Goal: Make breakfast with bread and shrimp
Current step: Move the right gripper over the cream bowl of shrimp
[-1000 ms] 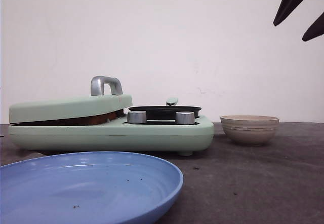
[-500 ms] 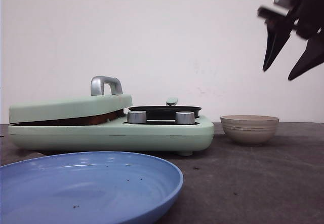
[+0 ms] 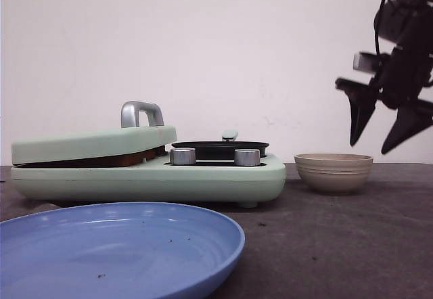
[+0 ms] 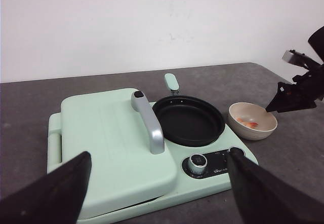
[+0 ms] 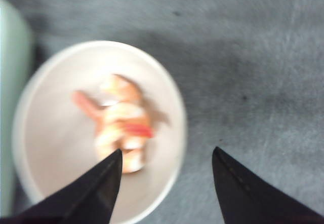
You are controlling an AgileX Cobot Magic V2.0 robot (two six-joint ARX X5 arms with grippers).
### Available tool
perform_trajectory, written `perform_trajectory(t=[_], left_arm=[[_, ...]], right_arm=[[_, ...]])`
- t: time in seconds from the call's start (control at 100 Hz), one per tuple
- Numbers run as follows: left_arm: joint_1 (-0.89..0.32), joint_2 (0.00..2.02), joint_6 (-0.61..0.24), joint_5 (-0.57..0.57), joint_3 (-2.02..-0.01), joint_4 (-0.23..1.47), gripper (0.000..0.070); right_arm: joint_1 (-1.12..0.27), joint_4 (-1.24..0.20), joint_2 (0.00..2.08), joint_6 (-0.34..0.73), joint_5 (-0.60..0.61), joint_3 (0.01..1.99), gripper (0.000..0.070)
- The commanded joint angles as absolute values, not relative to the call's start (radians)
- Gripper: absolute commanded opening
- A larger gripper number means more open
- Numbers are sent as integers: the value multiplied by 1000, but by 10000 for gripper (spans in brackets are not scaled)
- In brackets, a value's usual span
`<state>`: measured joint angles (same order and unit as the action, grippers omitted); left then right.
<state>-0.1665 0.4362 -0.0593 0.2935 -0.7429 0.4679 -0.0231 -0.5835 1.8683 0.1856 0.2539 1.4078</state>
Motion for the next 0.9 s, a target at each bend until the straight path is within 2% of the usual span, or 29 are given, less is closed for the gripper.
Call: perform_trajectory(t=[0.0, 0.8, 0.84, 0.89], left_arm=[[-168, 437, -39, 292, -744, 457, 469], [-168, 437, -37, 288, -744, 456, 469], [-168, 437, -37, 288, -744, 456, 469], [-168, 437, -36, 288, -744, 457, 469]], right_arm=[[-17, -568, 1905, 170, 251, 1433, 348], [-19, -494, 2013, 171, 289, 1433, 347], [-22, -494, 2014, 171, 287, 1433, 329], [-23, -492, 2018, 171, 288, 1433, 264]])
